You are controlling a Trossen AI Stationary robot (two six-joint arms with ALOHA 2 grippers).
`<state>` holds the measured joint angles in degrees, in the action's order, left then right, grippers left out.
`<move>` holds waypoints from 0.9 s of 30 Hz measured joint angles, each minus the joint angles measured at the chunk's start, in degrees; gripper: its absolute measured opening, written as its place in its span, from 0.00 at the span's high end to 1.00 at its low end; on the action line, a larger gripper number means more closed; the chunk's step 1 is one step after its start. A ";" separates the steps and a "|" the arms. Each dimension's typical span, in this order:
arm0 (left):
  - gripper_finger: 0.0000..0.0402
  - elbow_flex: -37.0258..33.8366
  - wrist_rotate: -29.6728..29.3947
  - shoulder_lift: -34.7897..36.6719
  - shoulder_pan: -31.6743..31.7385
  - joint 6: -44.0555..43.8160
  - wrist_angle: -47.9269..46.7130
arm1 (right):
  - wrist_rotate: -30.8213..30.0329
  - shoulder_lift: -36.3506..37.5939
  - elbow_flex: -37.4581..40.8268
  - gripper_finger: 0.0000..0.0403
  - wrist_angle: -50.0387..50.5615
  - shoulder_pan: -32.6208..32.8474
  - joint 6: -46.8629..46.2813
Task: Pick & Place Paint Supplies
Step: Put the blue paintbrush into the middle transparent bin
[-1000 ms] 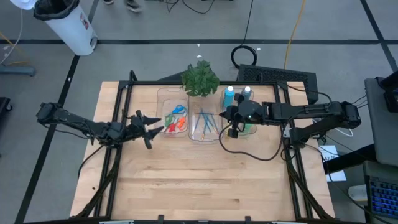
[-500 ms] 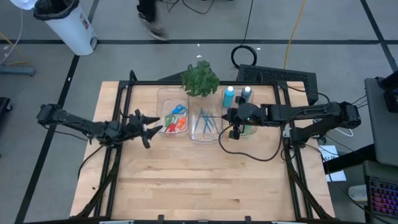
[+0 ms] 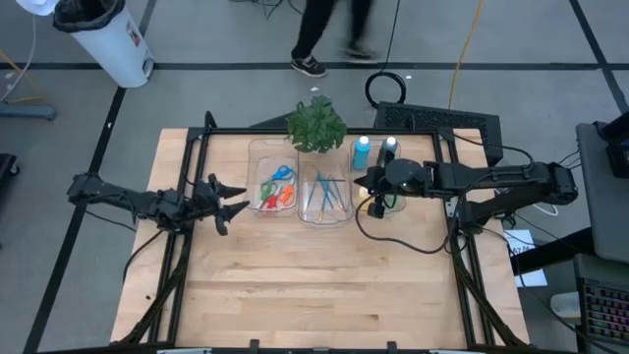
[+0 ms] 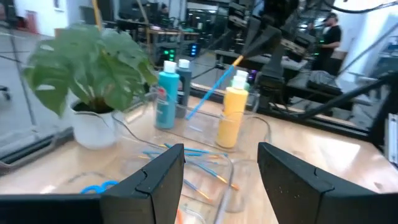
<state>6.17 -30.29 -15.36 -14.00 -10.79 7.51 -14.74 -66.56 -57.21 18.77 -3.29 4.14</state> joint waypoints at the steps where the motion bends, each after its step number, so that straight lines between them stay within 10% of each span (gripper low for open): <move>1: 0.47 -0.84 0.63 0.87 0.00 0.00 0.03 | 0.00 0.02 0.00 1.00 0.00 0.00 0.00; 27: 0.47 -5.32 1.82 5.66 0.07 -2.94 -0.16 | -3.04 -13.42 0.00 1.00 -6.58 -2.76 0.08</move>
<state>0.85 -28.47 -9.69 -13.93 -13.72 7.36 -17.78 -79.98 -57.21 12.19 -6.05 4.22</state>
